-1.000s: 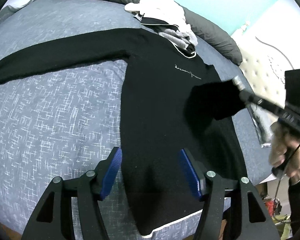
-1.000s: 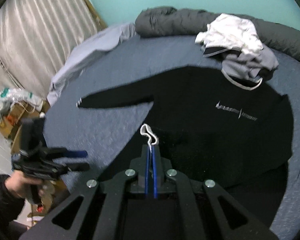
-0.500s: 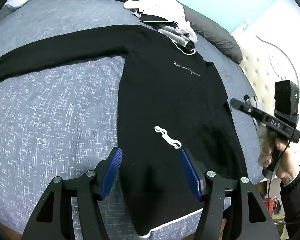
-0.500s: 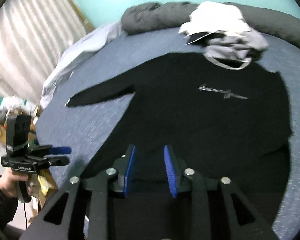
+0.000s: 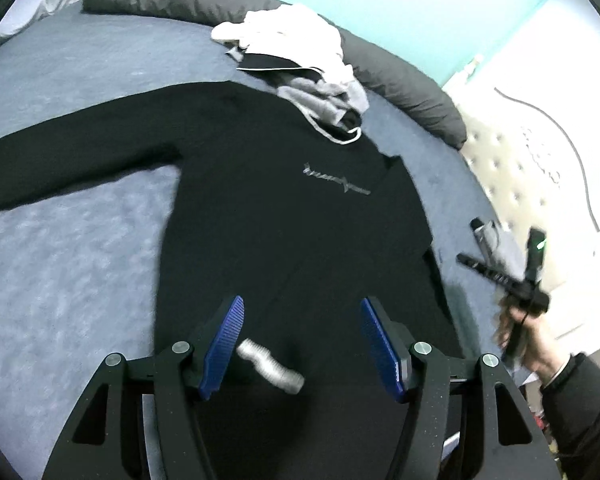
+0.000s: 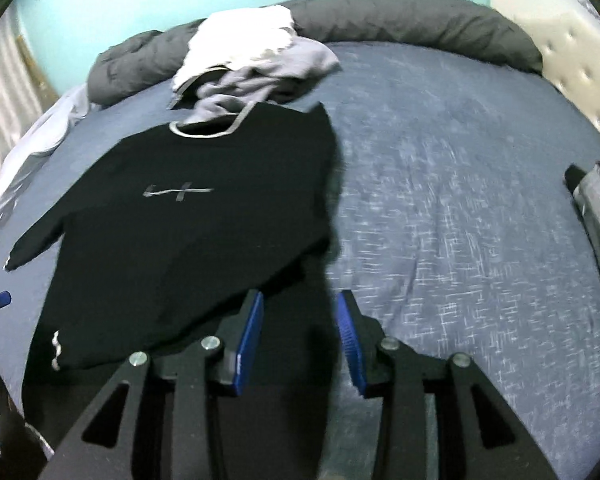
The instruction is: Fold clothes
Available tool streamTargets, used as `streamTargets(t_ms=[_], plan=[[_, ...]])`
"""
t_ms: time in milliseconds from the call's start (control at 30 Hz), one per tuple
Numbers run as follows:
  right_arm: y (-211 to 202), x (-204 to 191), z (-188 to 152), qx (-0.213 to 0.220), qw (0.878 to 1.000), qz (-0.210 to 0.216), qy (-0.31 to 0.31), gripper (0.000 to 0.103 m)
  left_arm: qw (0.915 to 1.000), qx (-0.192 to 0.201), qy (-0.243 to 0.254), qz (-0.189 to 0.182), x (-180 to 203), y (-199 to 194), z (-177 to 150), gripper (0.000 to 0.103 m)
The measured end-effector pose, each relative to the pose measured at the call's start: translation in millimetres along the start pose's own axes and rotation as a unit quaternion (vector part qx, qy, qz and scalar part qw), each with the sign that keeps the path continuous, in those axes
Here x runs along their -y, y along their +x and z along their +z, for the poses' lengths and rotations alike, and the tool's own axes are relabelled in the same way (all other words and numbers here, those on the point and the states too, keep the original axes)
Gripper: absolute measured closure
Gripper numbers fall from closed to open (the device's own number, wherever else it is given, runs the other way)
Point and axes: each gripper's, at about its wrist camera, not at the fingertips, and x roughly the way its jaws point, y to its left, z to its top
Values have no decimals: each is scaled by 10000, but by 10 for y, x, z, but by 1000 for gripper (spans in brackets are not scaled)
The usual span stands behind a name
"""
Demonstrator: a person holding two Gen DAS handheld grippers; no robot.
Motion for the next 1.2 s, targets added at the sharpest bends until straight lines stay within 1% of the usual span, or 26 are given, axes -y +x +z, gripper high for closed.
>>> streamTargets(t_ms=[133, 200, 367, 467, 600, 633, 667, 700, 833, 900, 967, 1067, 1100, 1167, 1200], plan=[[248, 223, 20, -113, 9996, -224, 96, 65, 10000, 38, 32, -53, 50, 336, 143, 38], [345, 223, 19, -141, 9992, -356, -61, 65, 9999, 36, 91, -74, 70, 520, 193, 38], [573, 211, 68, -156, 9992, -334, -167, 65, 9996, -29, 263, -95, 65, 882, 197, 38], [707, 197, 117, -168, 9989, -390, -206, 65, 9994, -95, 304, -124, 16, 1013, 145, 38], [820, 263, 188, -82, 9974, -700, -157, 65, 9996, -96, 244, -90, -70, 1120, 99, 38], [840, 309, 201, -57, 9971, -755, -88, 67, 9997, -104, 207, -122, -83, 1135, 96, 38], [833, 383, 195, -11, 9976, -683, 66, 69, 9996, -122, 182, -162, -88, 1150, 87, 38], [827, 454, 188, 33, 9979, -612, 214, 73, 9996, -140, 171, -189, -90, 1161, 77, 38], [813, 586, 111, 135, 9982, -330, 491, 83, 9992, -225, 188, -273, -83, 1172, 30, 38], [799, 650, 96, 178, 9976, -220, 626, 84, 9992, -227, 204, -252, -90, 1168, 21, 38], [782, 660, 81, 185, 9976, -190, 632, 85, 9993, -206, 181, -262, -112, 1160, 26, 38], [752, 638, 62, 204, 9980, -151, 573, 86, 9996, -156, 179, -178, -149, 1161, 53, 38], [755, 581, 78, 194, 9984, -75, 516, 86, 9996, -143, 150, -166, -170, 1162, 60, 38], [741, 588, 74, 41, 9988, 93, 480, 86, 9997, -139, 88, -196, -199, 1173, 73, 38], [682, 637, 67, 46, 9985, 113, 537, 83, 9997, -138, 79, -195, -205, 1178, 77, 38]])
